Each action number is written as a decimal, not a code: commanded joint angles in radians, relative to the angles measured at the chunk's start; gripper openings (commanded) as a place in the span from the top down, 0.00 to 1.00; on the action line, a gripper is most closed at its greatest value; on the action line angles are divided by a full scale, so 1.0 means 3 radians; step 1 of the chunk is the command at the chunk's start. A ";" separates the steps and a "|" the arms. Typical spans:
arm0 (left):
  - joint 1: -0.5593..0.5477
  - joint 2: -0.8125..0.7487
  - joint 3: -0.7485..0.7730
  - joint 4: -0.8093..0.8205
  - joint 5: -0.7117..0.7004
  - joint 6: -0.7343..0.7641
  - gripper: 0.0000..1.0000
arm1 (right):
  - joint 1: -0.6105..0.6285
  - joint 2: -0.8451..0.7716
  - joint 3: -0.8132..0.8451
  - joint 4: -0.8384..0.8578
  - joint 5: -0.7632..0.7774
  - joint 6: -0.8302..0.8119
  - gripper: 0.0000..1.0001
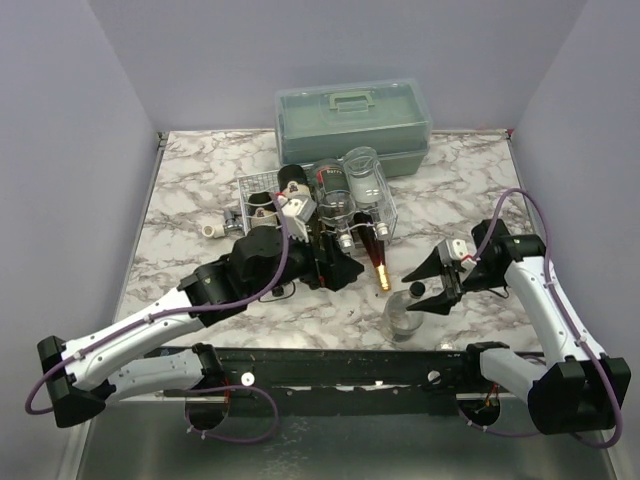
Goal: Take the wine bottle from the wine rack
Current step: Pick up the wine bottle from the center of the board.
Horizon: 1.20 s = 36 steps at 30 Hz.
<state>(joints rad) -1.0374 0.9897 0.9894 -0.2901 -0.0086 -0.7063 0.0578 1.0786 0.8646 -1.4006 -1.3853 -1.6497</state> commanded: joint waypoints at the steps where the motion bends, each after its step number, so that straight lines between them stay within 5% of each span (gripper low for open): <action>1: 0.0149 -0.0446 -0.0329 0.0458 -0.0334 0.0101 0.01 | -0.0004 -0.0088 0.0127 -0.0061 -0.0073 0.0071 0.42; 6: 0.0288 -0.0774 -0.0568 0.0477 -0.0261 0.0240 0.01 | -0.0005 -0.0069 0.0214 -0.0062 -0.0105 0.0199 0.70; 10: 0.0467 -0.0934 -0.0578 0.0413 -0.0084 0.0490 0.01 | -0.0007 -0.0090 0.0419 -0.0056 0.0089 0.0465 0.82; 18: 0.0896 -0.0896 -0.0312 0.0109 0.0169 0.1360 0.01 | -0.0009 -0.0075 0.1108 0.0121 0.1045 0.1386 0.89; 25: 0.0936 -0.0798 -0.0302 0.0143 -0.0150 0.2115 0.01 | -0.0059 0.0003 0.1258 0.1186 0.1698 0.2466 0.89; 36: 0.0993 -0.0827 -0.0600 0.0280 -0.0391 0.2563 0.01 | -0.0365 0.0629 0.1555 0.3005 0.2459 0.3773 0.95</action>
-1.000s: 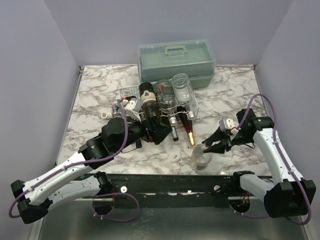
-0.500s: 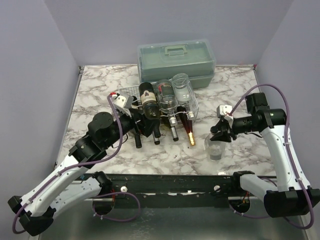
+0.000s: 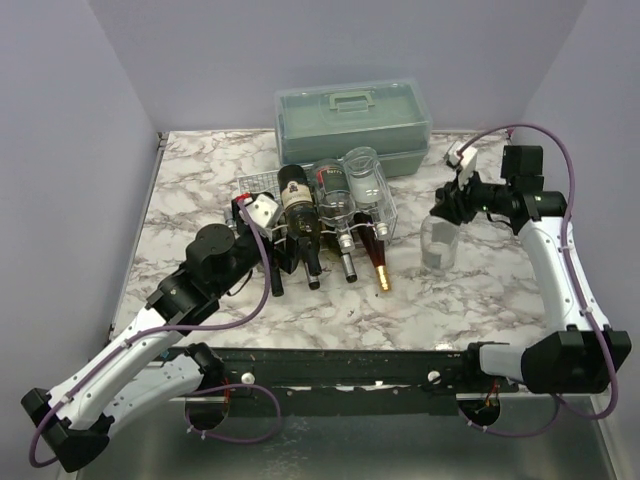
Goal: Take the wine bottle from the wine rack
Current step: Pick up the wine bottle from the center of the board, then place the wine bottle at the corner of the board.
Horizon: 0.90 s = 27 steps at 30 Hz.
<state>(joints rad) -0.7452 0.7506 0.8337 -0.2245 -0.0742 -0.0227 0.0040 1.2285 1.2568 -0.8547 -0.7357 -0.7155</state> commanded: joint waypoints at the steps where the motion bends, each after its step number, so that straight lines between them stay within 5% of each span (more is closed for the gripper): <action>1: 0.0019 -0.0031 -0.0096 0.0062 -0.0194 0.0298 0.01 | -0.0238 0.0194 0.0254 0.1359 0.0311 0.0749 0.96; 16: 0.0026 -0.0068 -0.0108 -0.0014 -0.0377 0.0311 0.01 | -0.0446 0.1117 0.0555 0.3090 0.1161 0.1869 1.00; 27: 0.0039 -0.0085 -0.0120 -0.0012 -0.0428 0.0306 0.01 | -0.0443 0.1719 0.0953 0.3513 0.1726 0.1999 1.00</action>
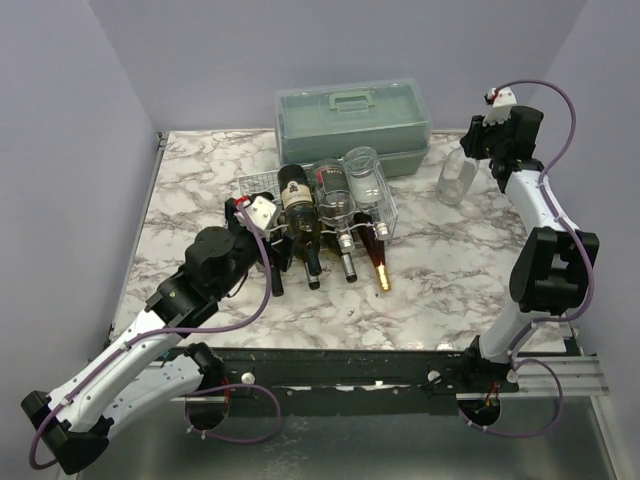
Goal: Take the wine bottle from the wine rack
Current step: Place the wine bottle at the corner of the board.
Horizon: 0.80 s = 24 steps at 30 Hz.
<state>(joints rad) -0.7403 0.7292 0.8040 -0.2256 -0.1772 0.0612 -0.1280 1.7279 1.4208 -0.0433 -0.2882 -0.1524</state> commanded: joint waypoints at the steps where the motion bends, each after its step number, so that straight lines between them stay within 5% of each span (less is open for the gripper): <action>1: 0.0023 -0.0001 -0.0021 -0.0007 -0.0088 0.0023 0.01 | 0.0001 0.0108 0.0466 0.0814 0.0253 0.0132 1.00; 24: 0.0066 0.0167 -0.0006 -0.0009 -0.0089 0.0031 0.01 | 0.0317 0.1009 0.1382 0.1240 0.1238 0.0398 1.00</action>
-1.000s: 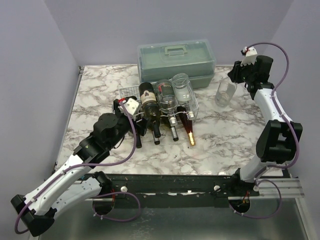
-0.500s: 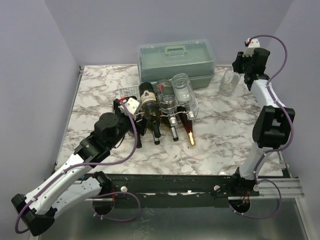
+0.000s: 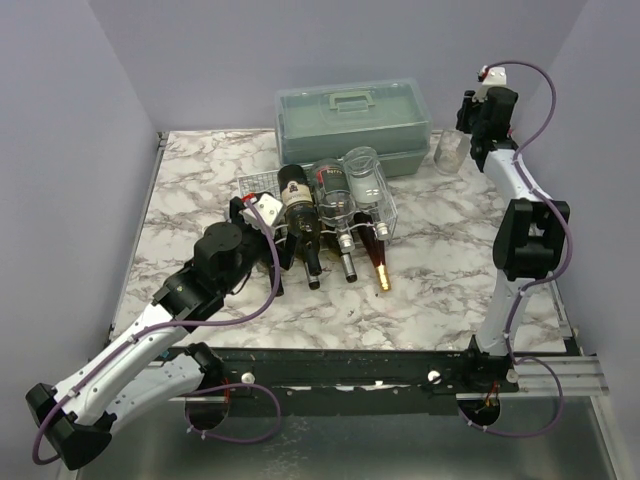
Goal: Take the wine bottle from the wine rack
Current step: Place the wine bottle at the corner of the board.
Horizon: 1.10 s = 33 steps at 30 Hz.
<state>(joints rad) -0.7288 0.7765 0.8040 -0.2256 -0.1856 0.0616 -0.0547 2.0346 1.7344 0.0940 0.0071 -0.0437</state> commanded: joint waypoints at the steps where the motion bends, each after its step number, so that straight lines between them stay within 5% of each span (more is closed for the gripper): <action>1: 0.0032 0.0014 -0.0010 -0.0010 -0.0061 0.0030 0.01 | 0.0079 0.0011 0.0363 0.0786 0.0270 0.0038 1.00; 8: 0.0052 0.0058 -0.0005 -0.0010 -0.0046 0.0024 0.01 | 0.0096 0.0110 0.0412 0.0791 0.0234 0.0065 0.93; 18: 0.0068 0.0051 -0.0003 -0.0011 -0.0046 0.0025 0.01 | 0.0103 0.0073 0.0317 0.0773 0.0119 0.0107 0.60; 33: 0.0075 -0.0022 0.0000 -0.0010 0.0023 -0.0016 0.01 | 0.0101 -0.0376 -0.0033 0.0693 -0.0083 0.0097 0.23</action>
<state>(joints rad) -0.7128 0.7887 0.8040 -0.2260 -0.1867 0.0616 -0.0223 2.0003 1.7599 0.2722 0.0235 -0.0170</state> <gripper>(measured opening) 0.986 0.737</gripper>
